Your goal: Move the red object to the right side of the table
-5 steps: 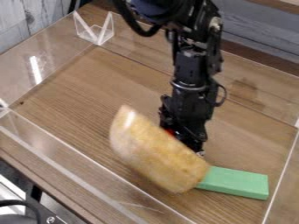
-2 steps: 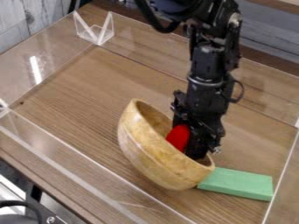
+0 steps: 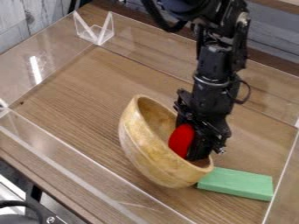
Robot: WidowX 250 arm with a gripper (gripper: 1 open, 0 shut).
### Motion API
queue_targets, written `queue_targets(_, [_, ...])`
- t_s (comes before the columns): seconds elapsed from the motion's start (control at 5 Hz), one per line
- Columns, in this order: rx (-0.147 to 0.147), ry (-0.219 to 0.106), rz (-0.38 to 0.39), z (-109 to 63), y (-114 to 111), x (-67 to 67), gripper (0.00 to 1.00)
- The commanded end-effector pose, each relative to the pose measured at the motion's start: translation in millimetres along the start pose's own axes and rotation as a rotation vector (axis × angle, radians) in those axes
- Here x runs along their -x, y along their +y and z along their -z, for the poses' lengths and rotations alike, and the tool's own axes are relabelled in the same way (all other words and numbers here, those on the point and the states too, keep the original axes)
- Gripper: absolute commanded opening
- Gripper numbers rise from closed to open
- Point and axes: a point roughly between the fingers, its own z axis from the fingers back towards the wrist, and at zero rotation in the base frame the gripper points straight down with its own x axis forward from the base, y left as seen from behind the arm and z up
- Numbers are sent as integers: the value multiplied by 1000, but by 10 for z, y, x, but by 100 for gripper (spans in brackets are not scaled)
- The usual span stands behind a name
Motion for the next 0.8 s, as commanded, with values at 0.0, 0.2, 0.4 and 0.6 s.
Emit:
queue_targets(0.0, [-23,-45,89,-189,-9,-111,0])
queue_targets(0.2, [-30,-49,170,-279,12,-104,0])
queue_targets(0.4, [-33,-53,216,-255,-51,-89,0])
queue_targets(0.6, [-34,-57,260,-231,-107,-68,0])
